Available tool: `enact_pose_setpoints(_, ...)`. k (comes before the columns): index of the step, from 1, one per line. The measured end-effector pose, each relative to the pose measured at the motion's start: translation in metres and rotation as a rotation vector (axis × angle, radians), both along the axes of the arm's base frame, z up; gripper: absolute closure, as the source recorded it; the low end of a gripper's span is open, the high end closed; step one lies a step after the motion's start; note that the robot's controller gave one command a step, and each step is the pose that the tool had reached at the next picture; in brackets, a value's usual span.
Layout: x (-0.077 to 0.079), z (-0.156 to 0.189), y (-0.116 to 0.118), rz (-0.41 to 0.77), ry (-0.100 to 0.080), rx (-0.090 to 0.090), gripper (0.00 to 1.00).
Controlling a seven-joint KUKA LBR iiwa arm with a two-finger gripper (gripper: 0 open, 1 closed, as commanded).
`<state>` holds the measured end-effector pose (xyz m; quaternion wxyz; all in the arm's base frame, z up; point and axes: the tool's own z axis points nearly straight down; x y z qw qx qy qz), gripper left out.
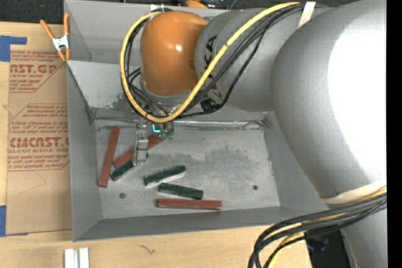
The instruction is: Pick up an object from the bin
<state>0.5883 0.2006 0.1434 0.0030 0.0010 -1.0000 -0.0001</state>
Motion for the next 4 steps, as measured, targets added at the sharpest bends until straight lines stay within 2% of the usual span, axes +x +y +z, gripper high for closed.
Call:
enact_pose_setpoints(1, -0.031, -0.074, 0.003, 0.27, -0.007, 0.001, 0.0)
enact_pose_setpoints(2, -0.049, -0.074, -0.011, 0.267, -0.005, 0.001, 0.0)
enact_pose_setpoints(3, -0.048, -0.074, -0.011, 0.267, -0.006, 0.002, 1.0)
enact_pose_setpoints(4, -0.064, 0.129, -0.003, 0.284, -0.017, 0.003, 1.0)
